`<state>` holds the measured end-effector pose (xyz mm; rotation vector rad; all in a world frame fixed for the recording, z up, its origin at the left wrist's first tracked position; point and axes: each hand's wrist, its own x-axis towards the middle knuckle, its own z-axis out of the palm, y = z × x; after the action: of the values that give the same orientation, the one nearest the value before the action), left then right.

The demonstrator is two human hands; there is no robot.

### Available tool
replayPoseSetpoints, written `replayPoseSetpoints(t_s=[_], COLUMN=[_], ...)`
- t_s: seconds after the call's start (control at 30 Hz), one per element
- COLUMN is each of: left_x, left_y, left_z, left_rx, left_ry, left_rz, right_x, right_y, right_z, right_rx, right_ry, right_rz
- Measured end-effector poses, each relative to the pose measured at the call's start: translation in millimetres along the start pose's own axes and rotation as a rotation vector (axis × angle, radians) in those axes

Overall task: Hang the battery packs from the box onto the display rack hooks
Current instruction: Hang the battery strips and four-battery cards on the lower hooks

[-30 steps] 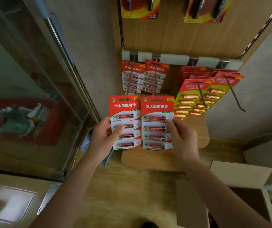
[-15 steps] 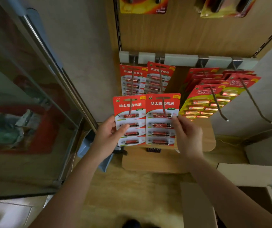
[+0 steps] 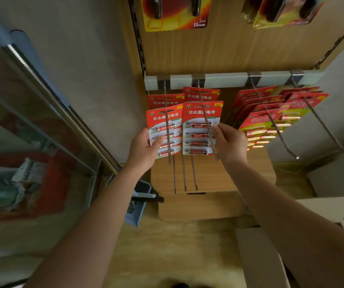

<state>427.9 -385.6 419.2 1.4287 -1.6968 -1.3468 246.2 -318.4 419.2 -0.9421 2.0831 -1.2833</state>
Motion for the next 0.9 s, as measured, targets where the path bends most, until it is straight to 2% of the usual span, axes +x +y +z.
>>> replayPoseSetpoints(t_s=[0.3, 0.53, 0.63, 0.7, 0.8, 0.9], left_x=[26.0, 21.1, 8.0, -12.3, -51.7, -85.4], left_y=[5.2, -7.6, -31.0, -43.2, -58.8, -66.2], left_z=[0.5, 9.0, 18.8, 32.7, 65.5, 102.3], left_rx=[-0.001, 0.032, 0.197, 0.305, 0.432, 0.551], left_ry=[0.002, 0.218, 0.265, 0.25, 0.111, 0.008], left_rz=[0.003, -0.024, 0.006, -0.011, -0.126, -0.165], right_x=[23.4, 11.0, -8.3, -26.4, -52.0, -70.9], right_y=[-7.0, -7.2, 3.6, 13.7, 36.9, 72.7], right_z=[5.4, 7.2, 8.1, 6.1, -9.8, -45.8], right_rx=[-0.064, 0.01, -0.031, -0.042, -0.091, -0.223], right_ry=[0.036, 0.051, 0.05, 0.016, -0.106, -0.236], right_rz=[-0.021, 0.079, 0.137, 0.162, 0.222, 0.274])
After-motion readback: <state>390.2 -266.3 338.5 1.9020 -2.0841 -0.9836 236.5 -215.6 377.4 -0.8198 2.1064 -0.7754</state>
